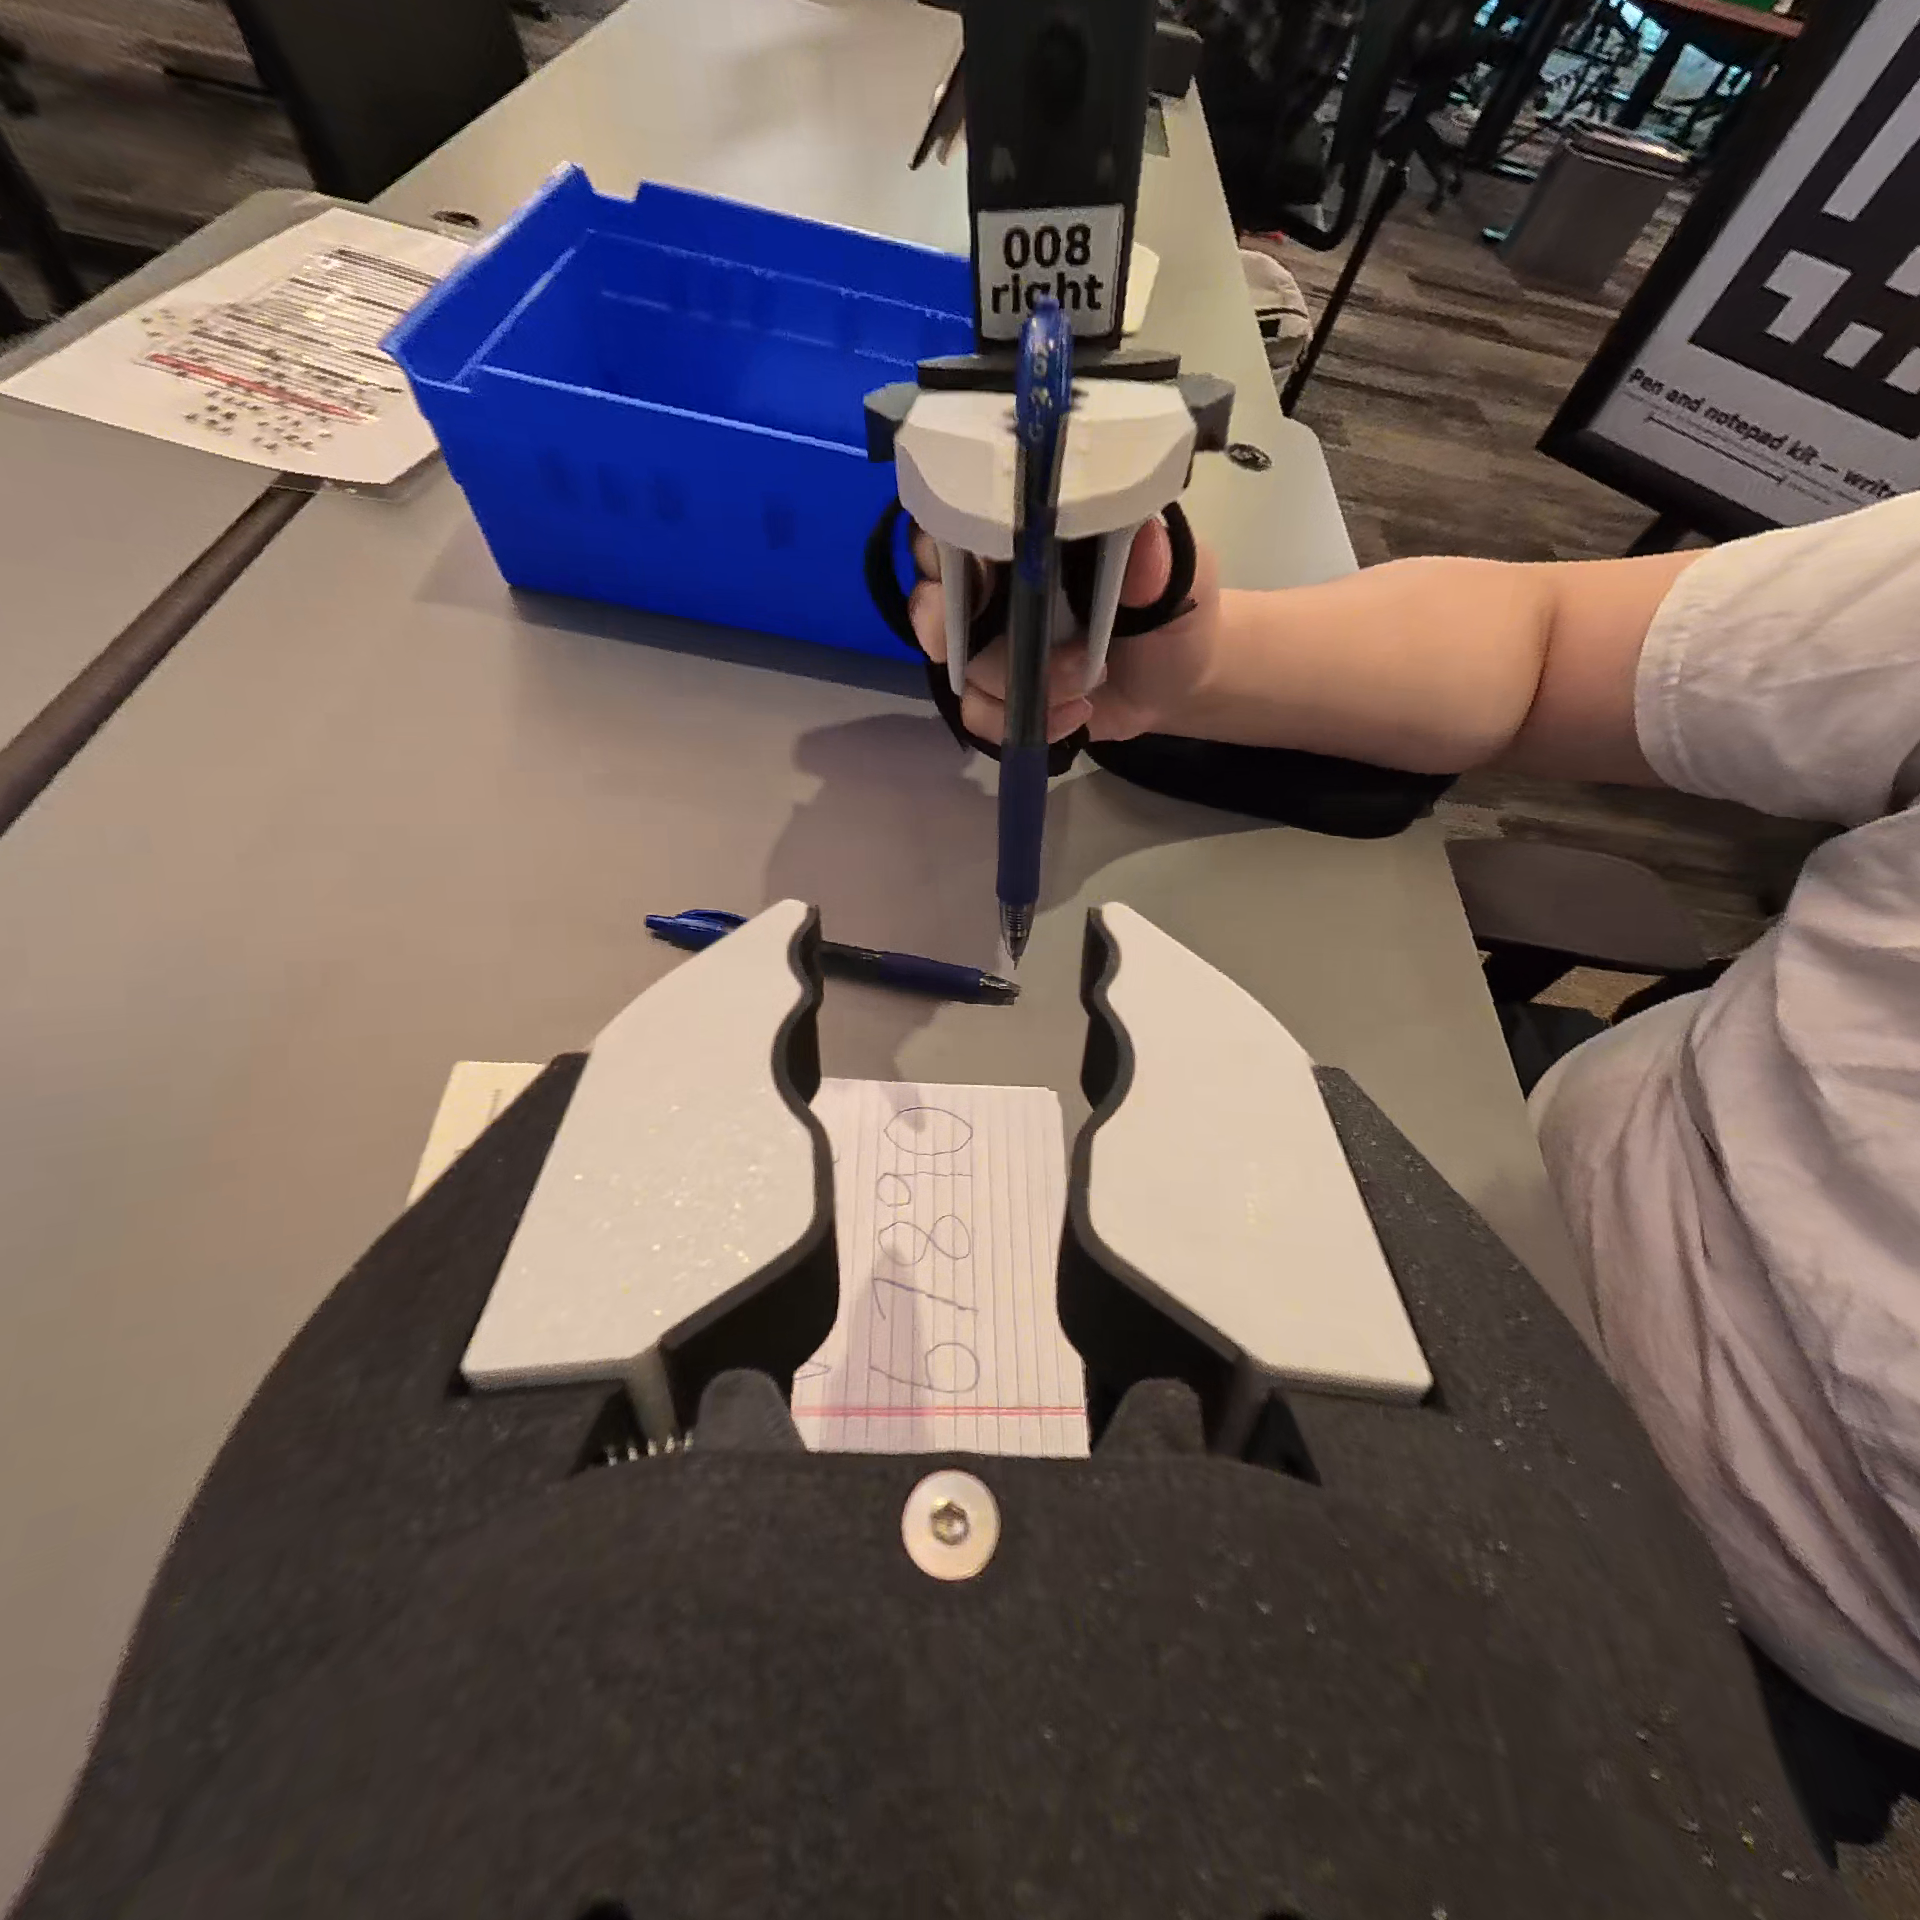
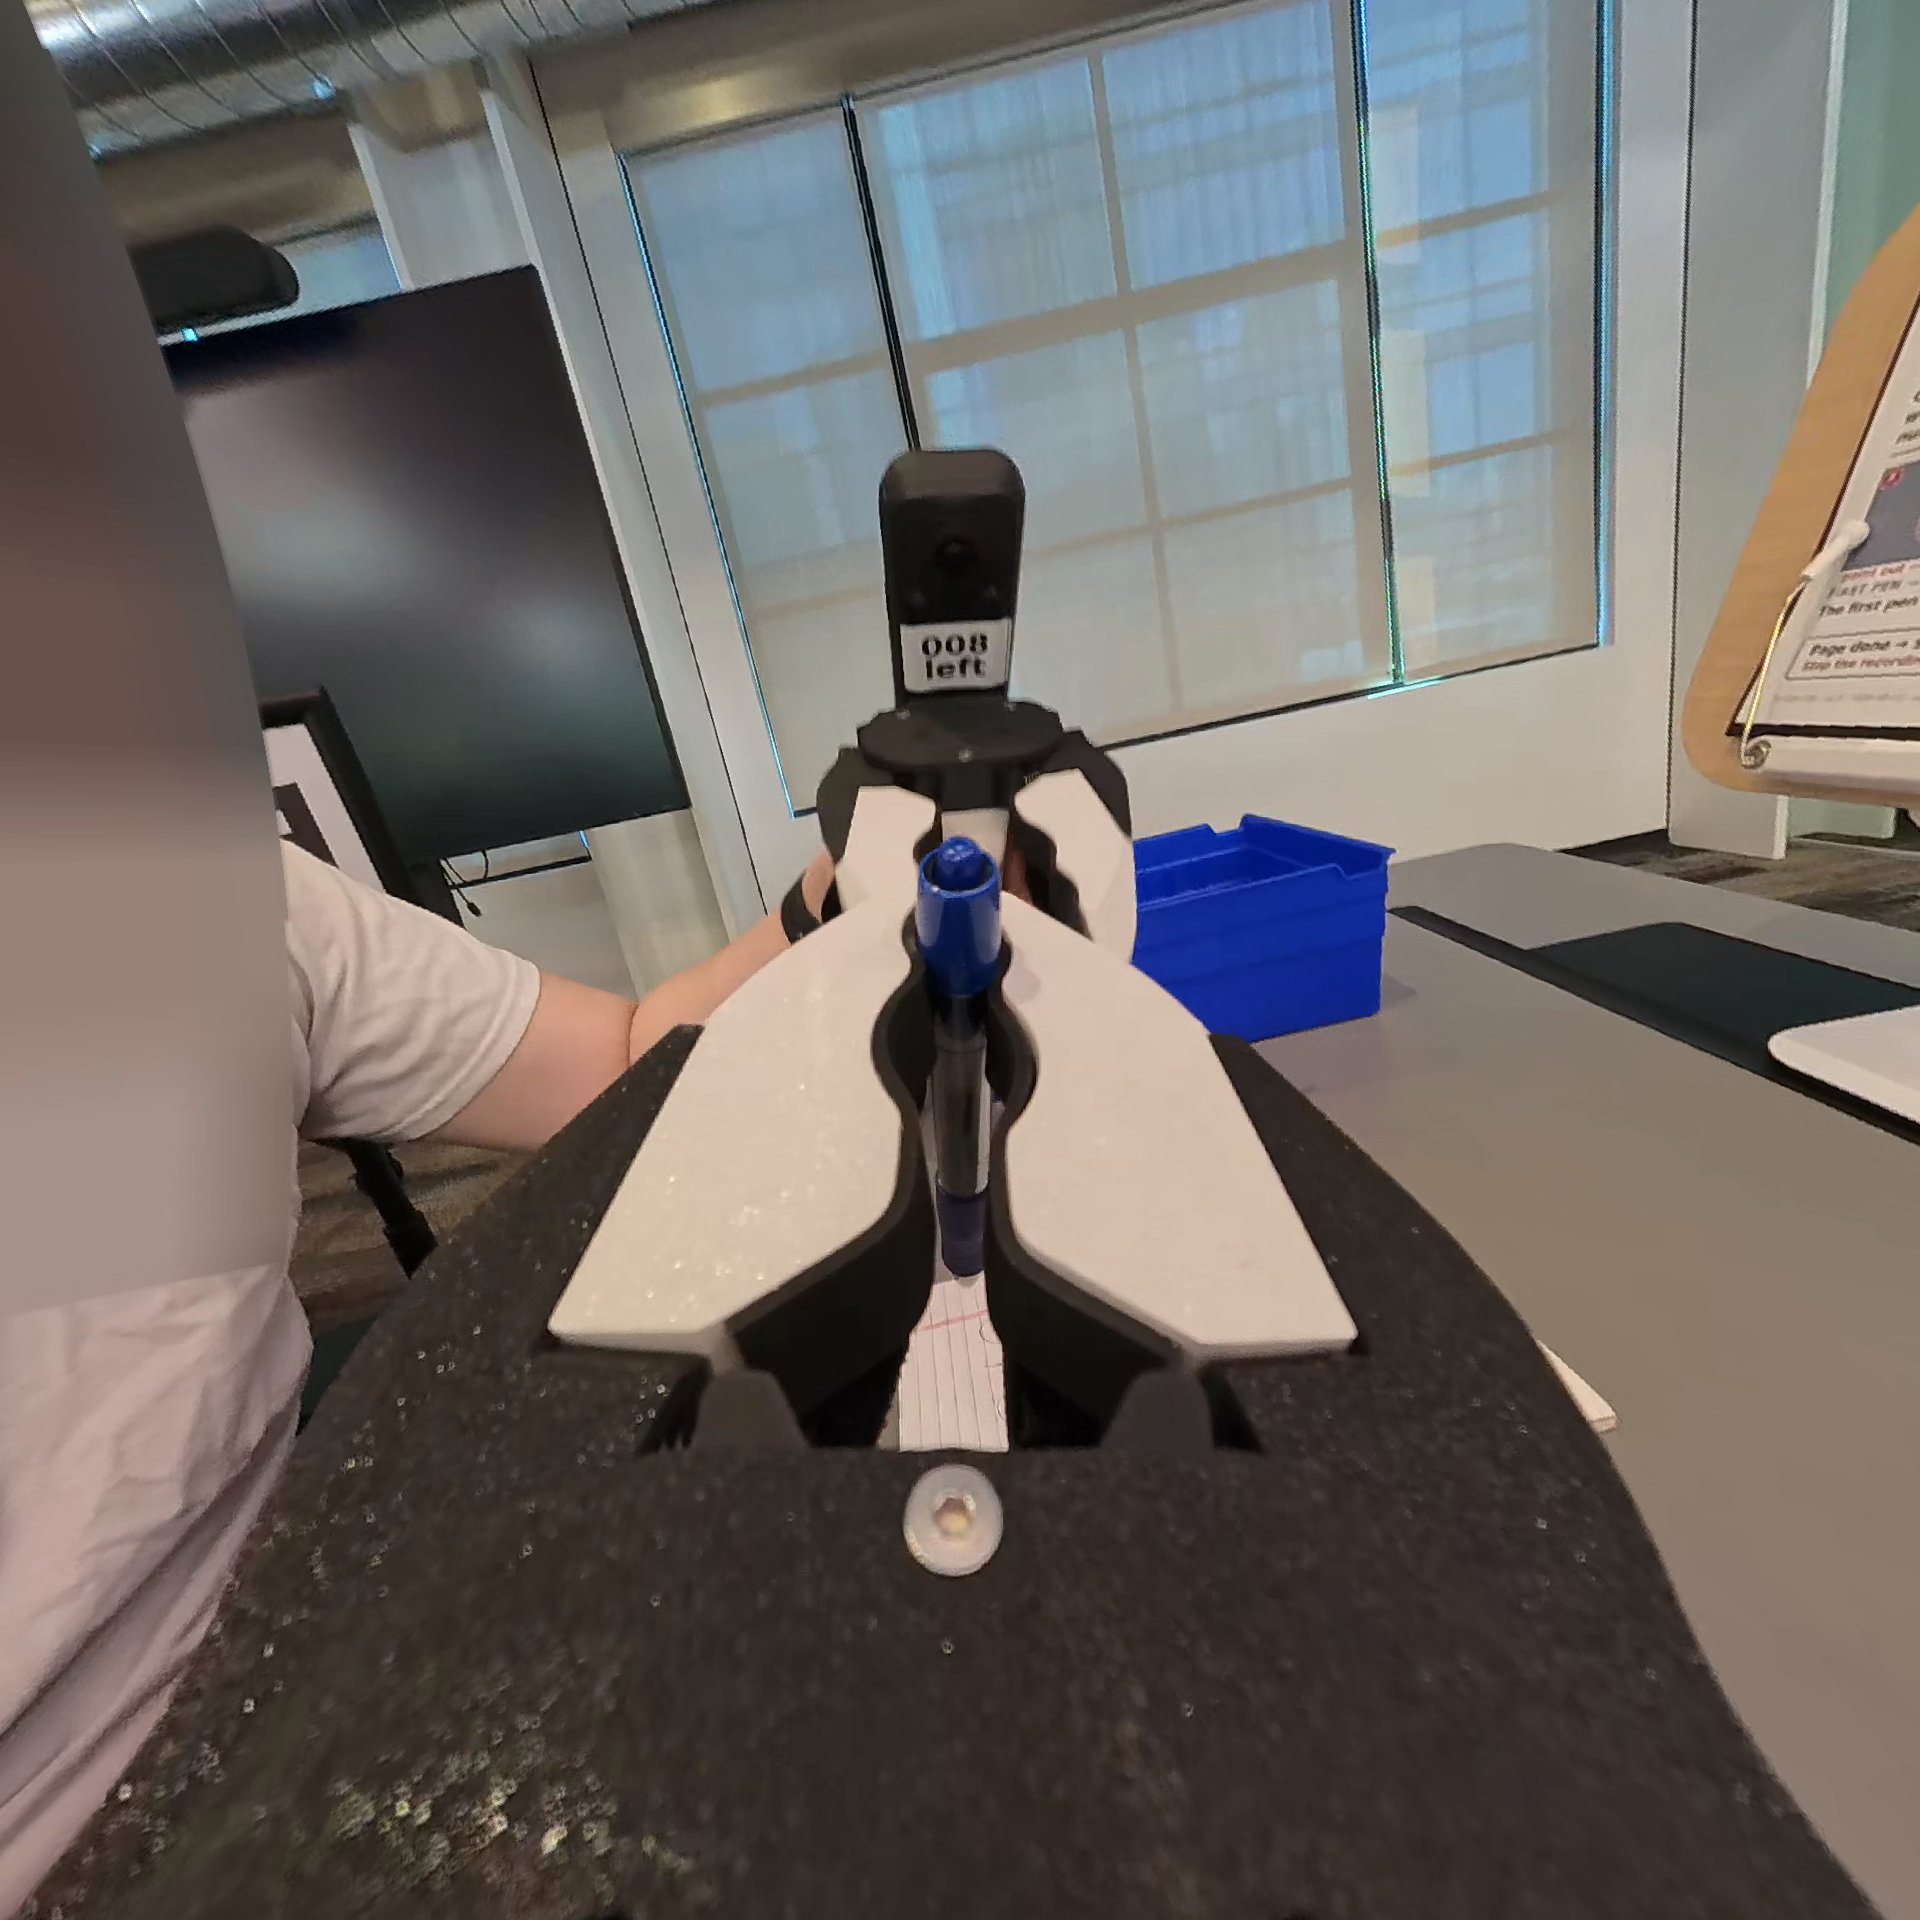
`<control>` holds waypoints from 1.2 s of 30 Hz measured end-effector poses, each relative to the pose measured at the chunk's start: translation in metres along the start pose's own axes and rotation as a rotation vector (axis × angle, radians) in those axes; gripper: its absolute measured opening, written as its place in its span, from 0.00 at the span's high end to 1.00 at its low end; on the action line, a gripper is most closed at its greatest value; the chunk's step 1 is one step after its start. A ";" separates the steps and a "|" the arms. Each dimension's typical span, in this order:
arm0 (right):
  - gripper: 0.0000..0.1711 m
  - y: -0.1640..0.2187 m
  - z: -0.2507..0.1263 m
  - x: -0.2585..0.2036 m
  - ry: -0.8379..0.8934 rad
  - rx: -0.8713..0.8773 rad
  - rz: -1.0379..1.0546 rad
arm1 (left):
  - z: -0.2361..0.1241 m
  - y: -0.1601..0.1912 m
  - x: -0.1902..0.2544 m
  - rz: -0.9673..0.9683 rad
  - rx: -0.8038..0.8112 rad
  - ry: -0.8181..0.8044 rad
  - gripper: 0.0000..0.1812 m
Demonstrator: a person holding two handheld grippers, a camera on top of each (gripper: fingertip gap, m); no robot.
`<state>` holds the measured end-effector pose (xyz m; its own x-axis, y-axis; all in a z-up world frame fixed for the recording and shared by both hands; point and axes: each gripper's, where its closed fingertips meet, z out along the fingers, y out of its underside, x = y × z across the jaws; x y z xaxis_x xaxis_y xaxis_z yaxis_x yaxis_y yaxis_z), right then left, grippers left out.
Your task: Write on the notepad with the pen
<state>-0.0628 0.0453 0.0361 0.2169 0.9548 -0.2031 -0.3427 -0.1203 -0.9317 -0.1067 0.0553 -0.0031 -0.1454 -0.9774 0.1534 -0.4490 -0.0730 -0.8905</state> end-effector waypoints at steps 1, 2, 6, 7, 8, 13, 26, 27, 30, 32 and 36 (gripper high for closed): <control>0.98 -0.001 0.000 0.000 0.001 0.004 -0.002 | 0.005 0.002 0.002 -0.001 -0.008 0.011 0.74; 0.98 -0.001 0.000 0.000 0.001 0.005 -0.002 | 0.010 0.005 0.004 -0.002 -0.017 0.022 0.74; 0.98 0.001 0.002 -0.002 -0.009 0.004 0.009 | 0.031 0.013 0.009 0.000 -0.039 0.044 0.75; 0.98 0.002 0.002 -0.002 -0.011 0.002 0.012 | 0.034 0.016 0.011 0.004 -0.055 0.050 0.75; 0.98 0.002 0.003 -0.002 -0.012 0.002 0.011 | 0.037 0.019 0.012 0.009 -0.070 0.050 0.75; 0.98 0.004 0.005 -0.004 -0.019 -0.003 0.017 | 0.045 0.020 0.015 -0.022 -0.057 0.065 0.77; 0.98 0.012 0.014 -0.010 -0.025 -0.039 0.022 | 0.066 0.026 0.028 -0.057 -0.046 0.148 0.93; 0.98 0.012 0.013 -0.010 -0.027 -0.038 0.024 | 0.066 0.026 0.030 -0.061 -0.045 0.159 0.94; 0.98 0.013 0.014 -0.010 -0.027 -0.042 0.022 | 0.066 0.027 0.030 -0.050 -0.052 0.155 0.94; 0.98 0.013 0.014 -0.010 -0.031 -0.043 0.024 | 0.067 0.028 0.030 -0.043 -0.056 0.152 0.94; 0.98 0.013 0.013 -0.010 -0.031 -0.038 0.026 | 0.068 0.027 0.029 -0.047 -0.054 0.146 0.94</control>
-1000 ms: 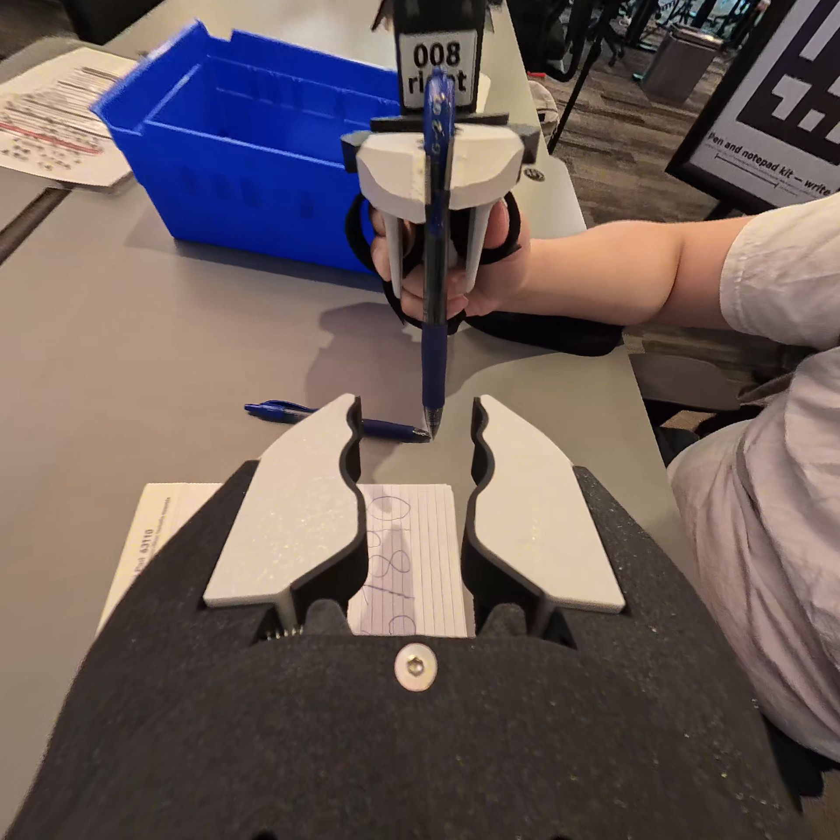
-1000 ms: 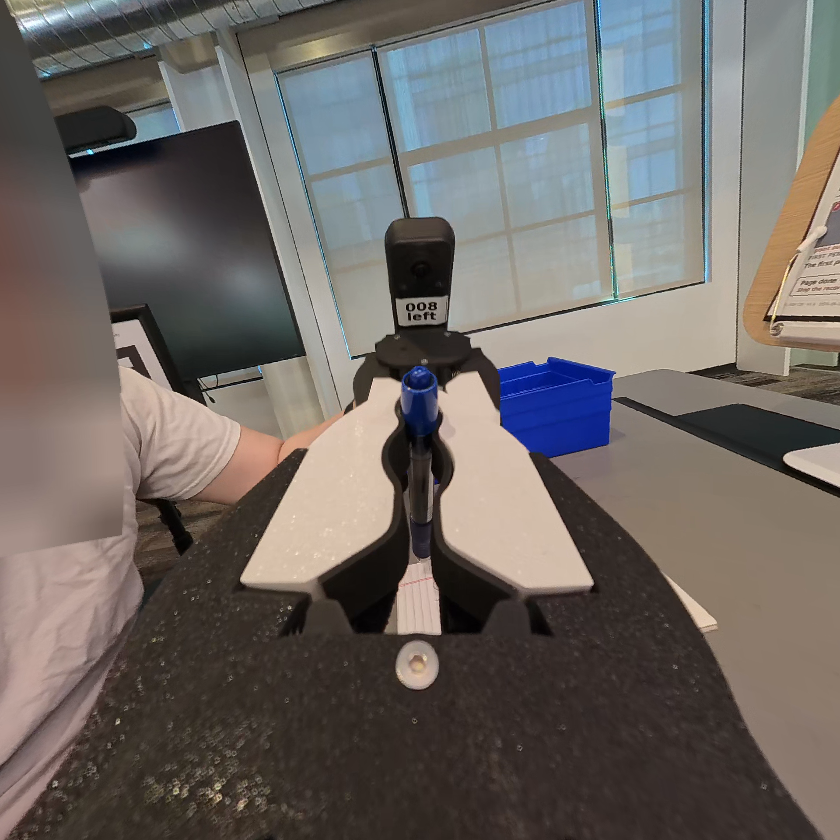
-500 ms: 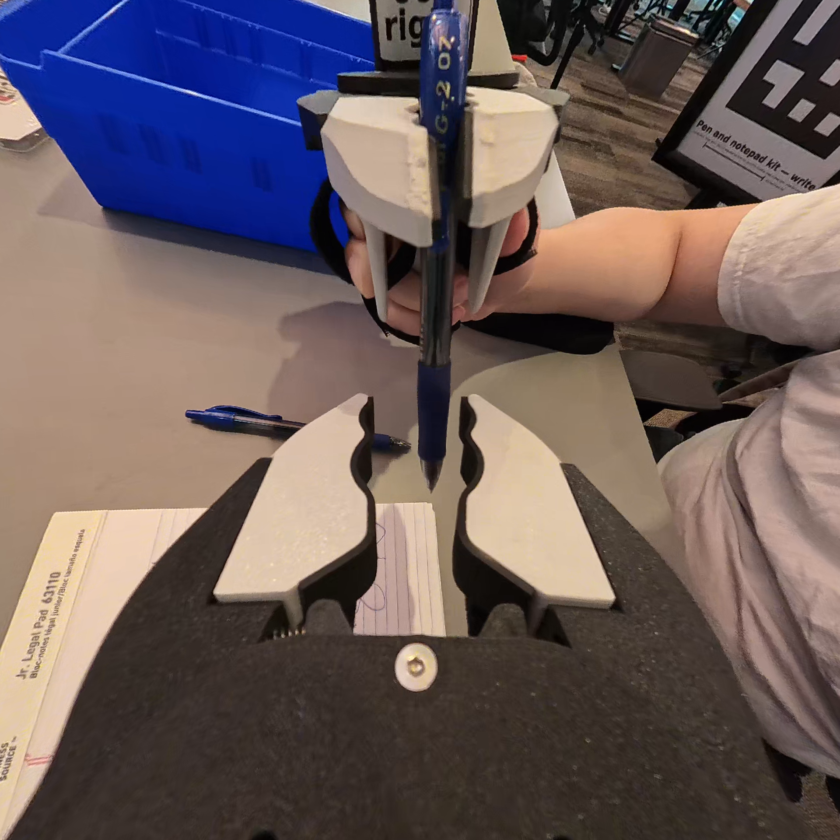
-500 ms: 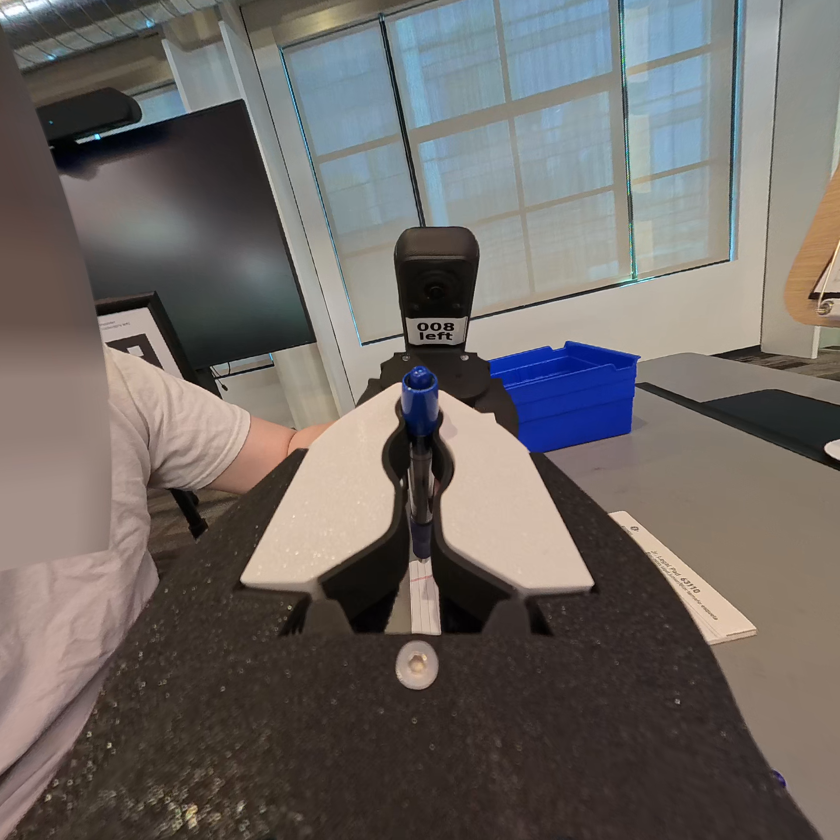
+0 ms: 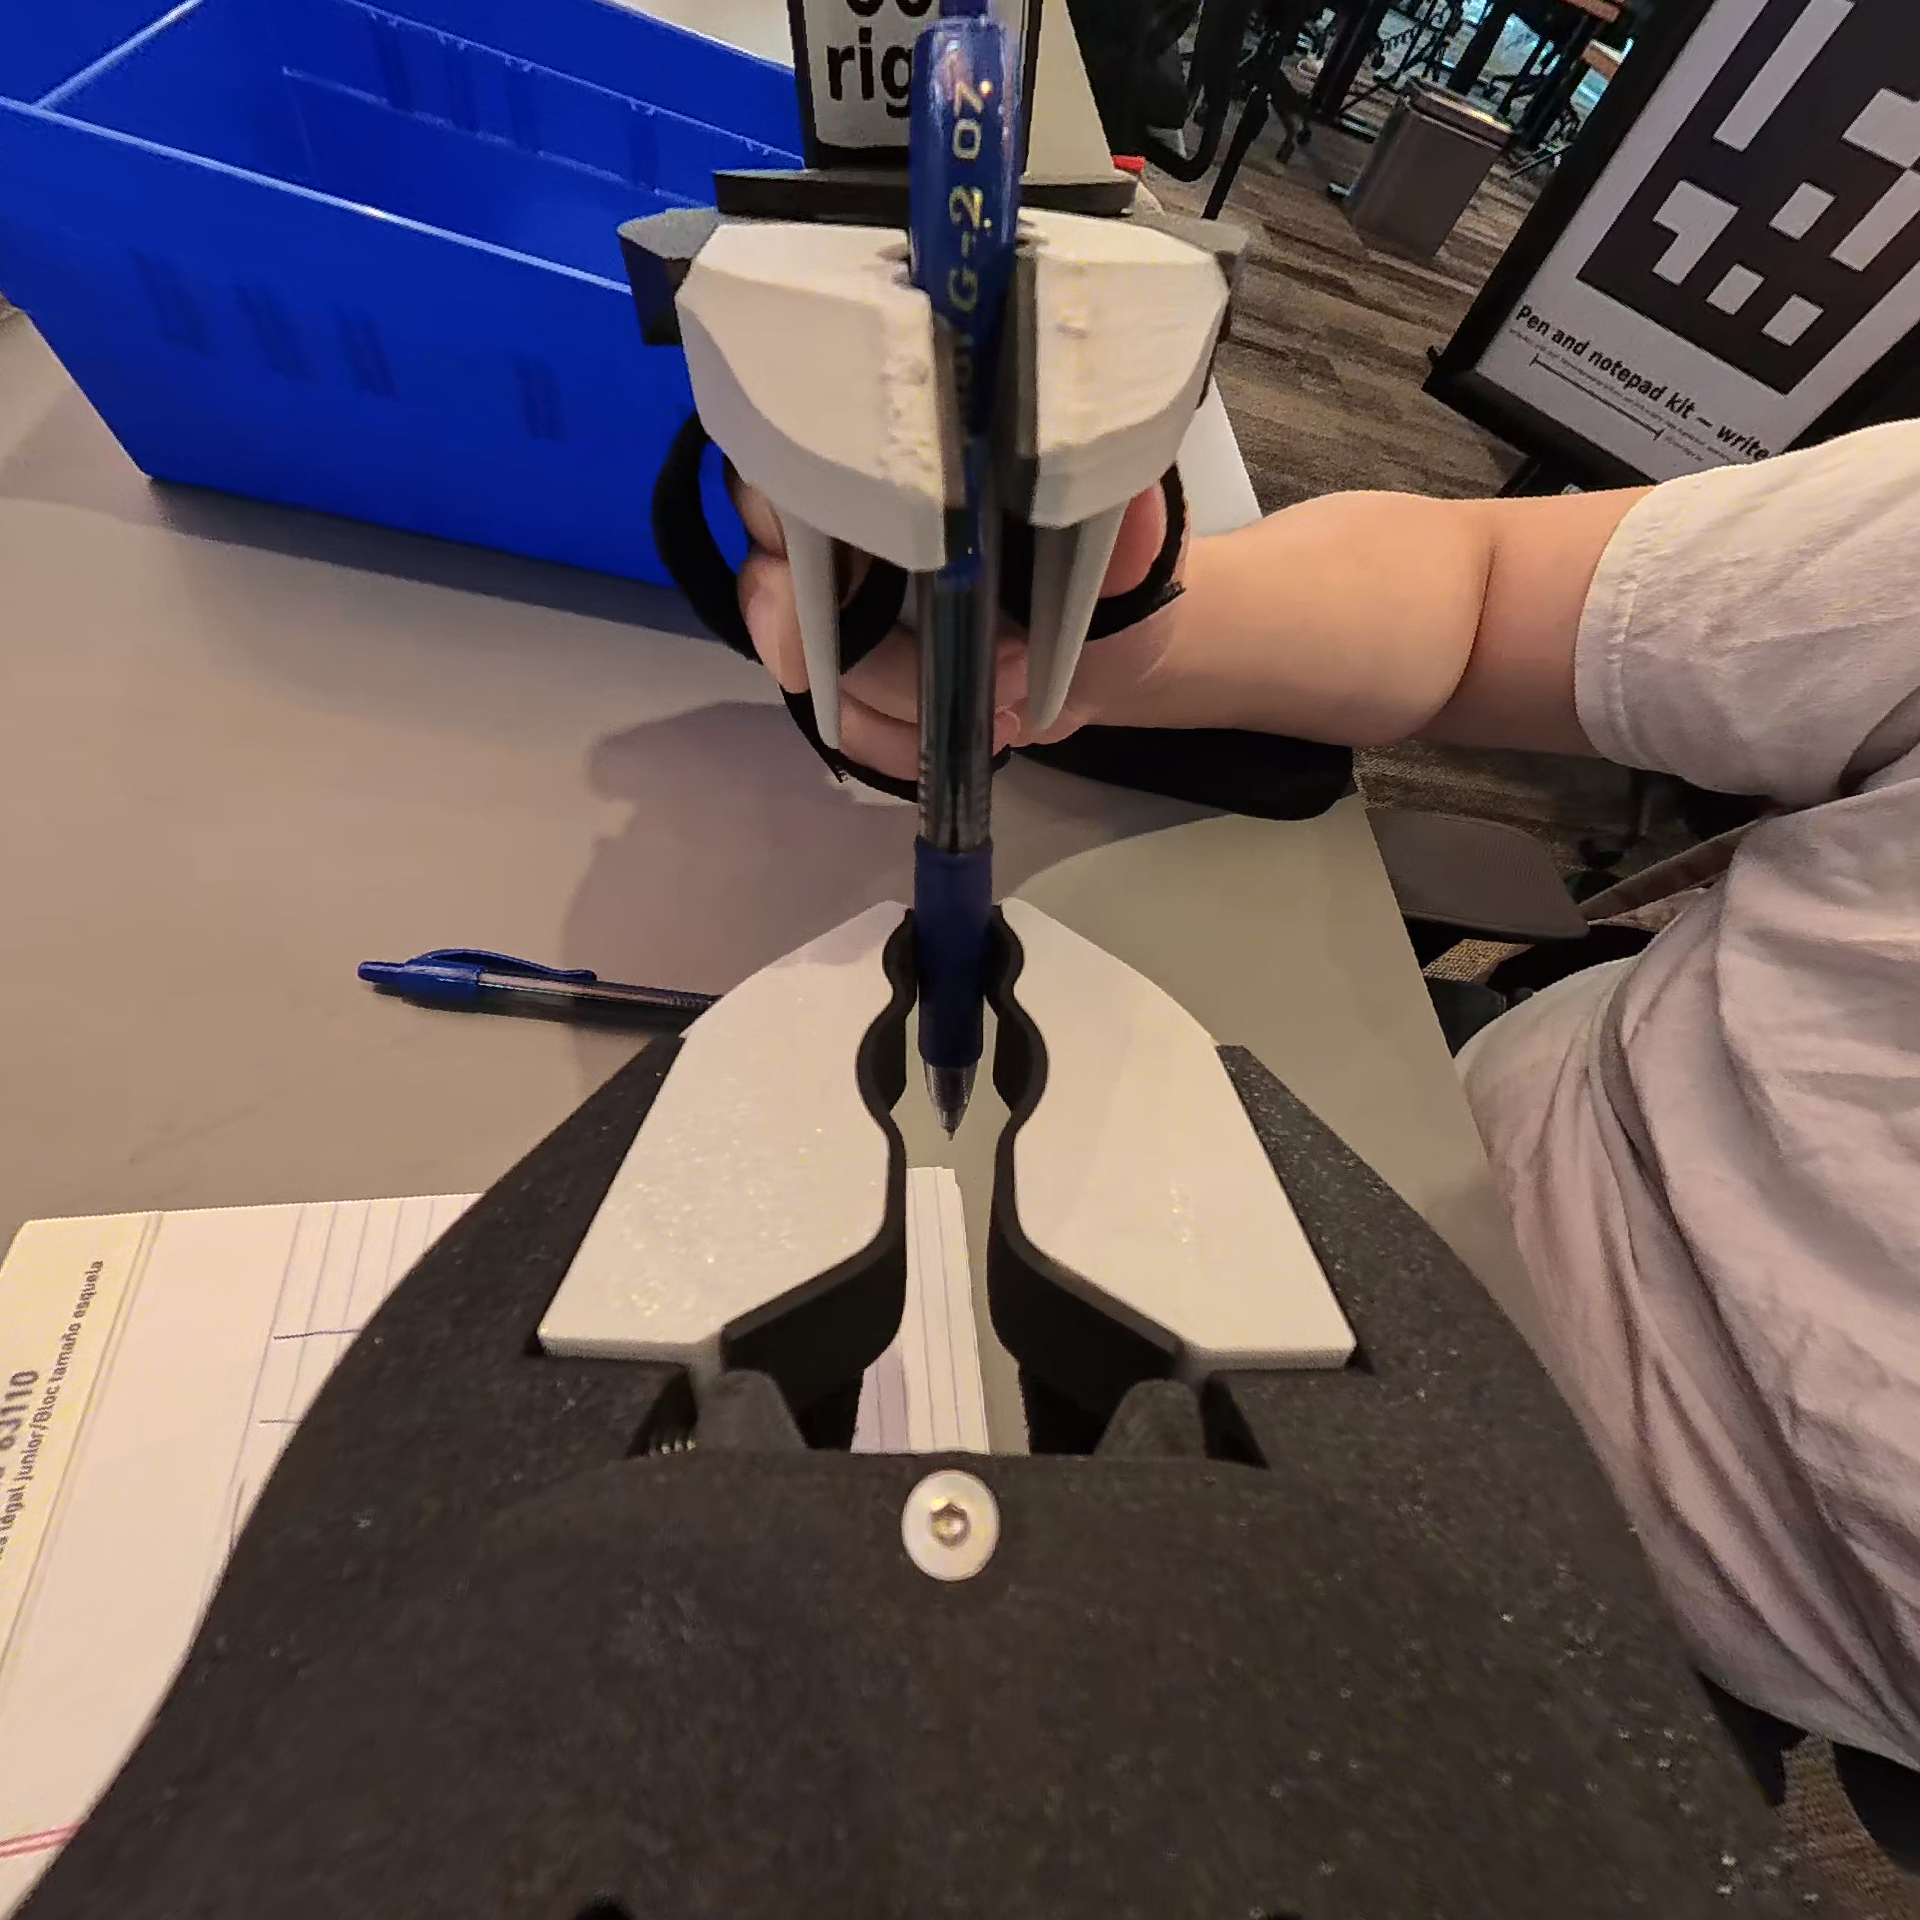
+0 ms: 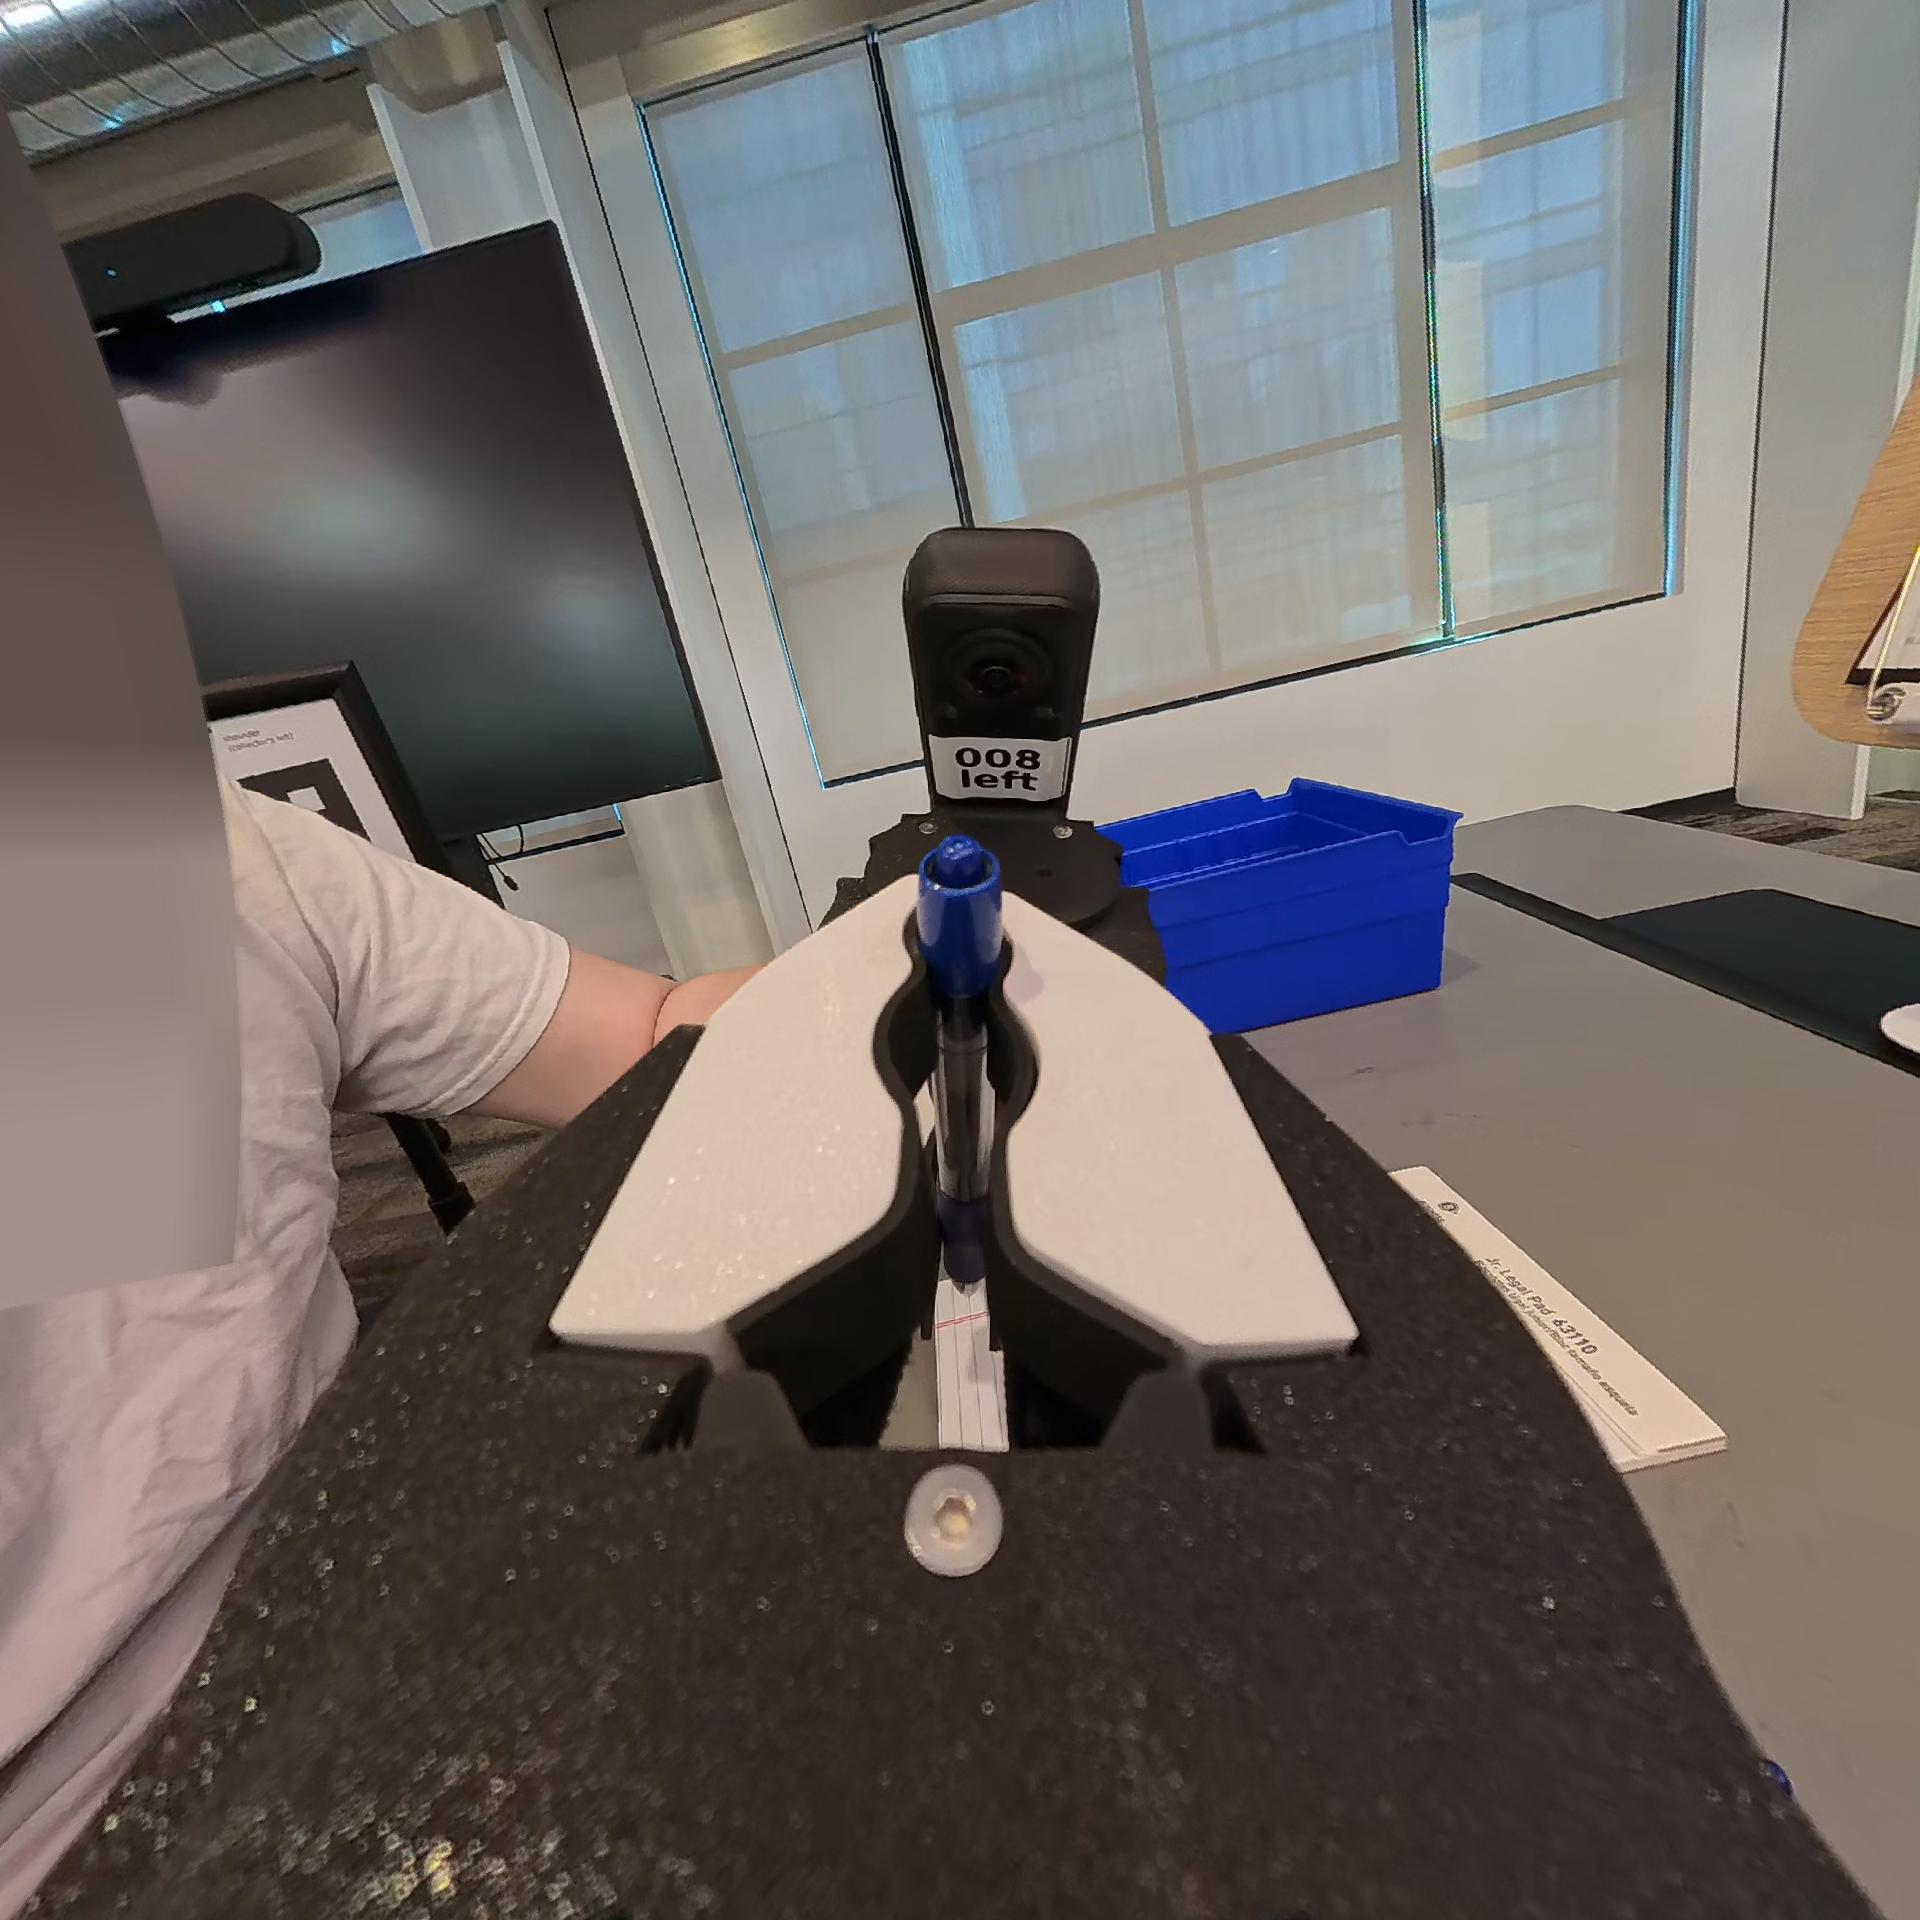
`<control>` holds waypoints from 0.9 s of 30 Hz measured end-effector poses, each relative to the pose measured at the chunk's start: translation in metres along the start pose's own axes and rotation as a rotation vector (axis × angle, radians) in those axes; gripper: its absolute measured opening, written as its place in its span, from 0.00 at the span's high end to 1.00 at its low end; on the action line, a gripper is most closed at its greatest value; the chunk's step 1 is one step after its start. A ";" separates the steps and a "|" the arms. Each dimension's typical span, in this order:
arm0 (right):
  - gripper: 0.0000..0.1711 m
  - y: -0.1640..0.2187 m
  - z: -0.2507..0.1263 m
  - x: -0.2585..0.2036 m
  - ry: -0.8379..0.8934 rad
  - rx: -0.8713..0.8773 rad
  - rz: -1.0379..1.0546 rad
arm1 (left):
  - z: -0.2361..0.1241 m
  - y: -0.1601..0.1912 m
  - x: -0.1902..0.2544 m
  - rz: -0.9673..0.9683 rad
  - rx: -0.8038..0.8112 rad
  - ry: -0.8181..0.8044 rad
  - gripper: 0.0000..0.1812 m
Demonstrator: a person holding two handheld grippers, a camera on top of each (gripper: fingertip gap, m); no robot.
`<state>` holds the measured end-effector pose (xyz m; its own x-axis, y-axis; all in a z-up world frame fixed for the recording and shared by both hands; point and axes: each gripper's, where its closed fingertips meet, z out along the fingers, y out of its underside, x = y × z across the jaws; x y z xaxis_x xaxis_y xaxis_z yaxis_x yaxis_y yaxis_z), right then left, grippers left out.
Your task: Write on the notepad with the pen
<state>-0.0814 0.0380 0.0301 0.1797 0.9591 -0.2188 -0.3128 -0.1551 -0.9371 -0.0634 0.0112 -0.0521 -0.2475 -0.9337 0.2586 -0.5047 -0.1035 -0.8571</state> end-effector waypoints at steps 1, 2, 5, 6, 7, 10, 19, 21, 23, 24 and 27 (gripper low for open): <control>0.98 0.000 0.000 0.000 0.001 -0.001 0.000 | 0.000 0.000 0.000 -0.005 0.000 0.003 0.94; 0.98 0.001 0.000 0.000 0.002 -0.003 -0.001 | 0.001 0.001 0.000 -0.011 -0.002 0.007 0.94; 0.98 0.003 0.001 0.000 -0.004 -0.009 0.010 | 0.002 0.003 0.000 -0.013 -0.009 0.007 0.94; 0.98 0.003 0.000 0.001 -0.003 -0.006 0.012 | 0.002 0.003 -0.001 -0.015 -0.008 0.005 0.94; 0.98 0.003 0.000 0.002 0.000 -0.005 0.013 | 0.003 0.003 -0.001 -0.020 -0.006 0.006 0.94; 0.98 0.003 0.000 0.002 -0.001 -0.007 0.015 | 0.003 0.003 -0.001 -0.028 -0.002 0.011 0.94; 0.98 0.013 0.006 -0.003 -0.003 -0.083 -0.028 | 0.003 0.011 0.004 -0.063 -0.060 0.061 0.93; 0.98 0.014 0.008 -0.004 0.037 -0.124 -0.097 | -0.001 0.009 0.002 -0.057 -0.054 0.057 0.89; 0.98 0.010 0.007 -0.003 0.083 -0.138 -0.153 | -0.013 0.001 -0.002 -0.031 -0.025 0.030 0.89; 0.98 0.008 0.005 0.000 0.110 -0.142 -0.165 | -0.022 -0.004 -0.005 -0.020 -0.010 0.009 0.89; 0.98 0.007 0.000 0.011 0.172 -0.156 -0.153 | -0.059 -0.026 -0.018 0.015 0.092 -0.094 1.00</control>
<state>-0.0814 0.0471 0.0208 0.3737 0.9219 -0.1018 -0.1248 -0.0588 -0.9904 -0.0950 0.0512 -0.0083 -0.1742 -0.9629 0.2060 -0.4220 -0.1160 -0.8992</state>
